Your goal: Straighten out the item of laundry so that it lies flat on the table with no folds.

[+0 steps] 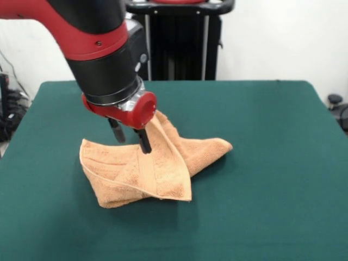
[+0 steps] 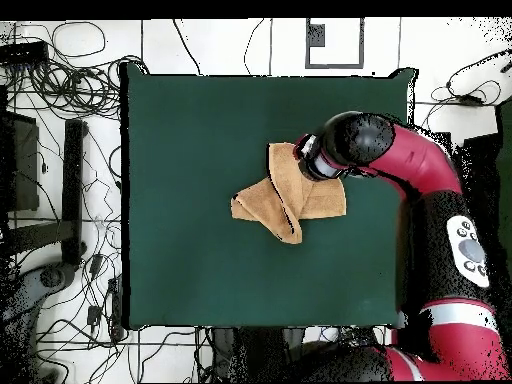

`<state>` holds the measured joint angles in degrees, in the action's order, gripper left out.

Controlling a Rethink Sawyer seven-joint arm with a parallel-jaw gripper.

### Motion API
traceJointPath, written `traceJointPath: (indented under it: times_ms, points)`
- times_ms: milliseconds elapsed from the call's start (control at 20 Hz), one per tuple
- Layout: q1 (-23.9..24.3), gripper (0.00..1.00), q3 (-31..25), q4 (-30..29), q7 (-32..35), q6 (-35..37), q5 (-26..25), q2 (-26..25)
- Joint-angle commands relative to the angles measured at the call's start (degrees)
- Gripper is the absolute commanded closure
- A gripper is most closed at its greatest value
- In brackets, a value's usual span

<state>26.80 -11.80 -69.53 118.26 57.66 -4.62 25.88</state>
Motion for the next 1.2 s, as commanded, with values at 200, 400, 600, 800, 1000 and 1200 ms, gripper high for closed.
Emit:
traceJointPath:
  times_ms: [200, 400, 600, 800, 1000, 1200]
  points:
    - [2.6, 0.00, -11.5, -7.2, -16.3, 5.7, -0.6, -1.6]
    - [3.3, 0.00, -13.3, -7.5, -15.8, 7.0, -0.4, -2.0]
    - [3.7, 0.00, -14.4, -7.4, -15.0, 8.1, -0.4, -2.5]
    - [3.8, 0.00, -14.7, -7.0, -13.3, 8.8, -0.6, -3.4]
    - [3.5, 0.00, -14.5, -7.6, -10.0, 6.8, 0.1, -4.7]
    - [4.2, 0.00, -15.6, -9.1, -9.8, 4.7, 0.7, -5.6]
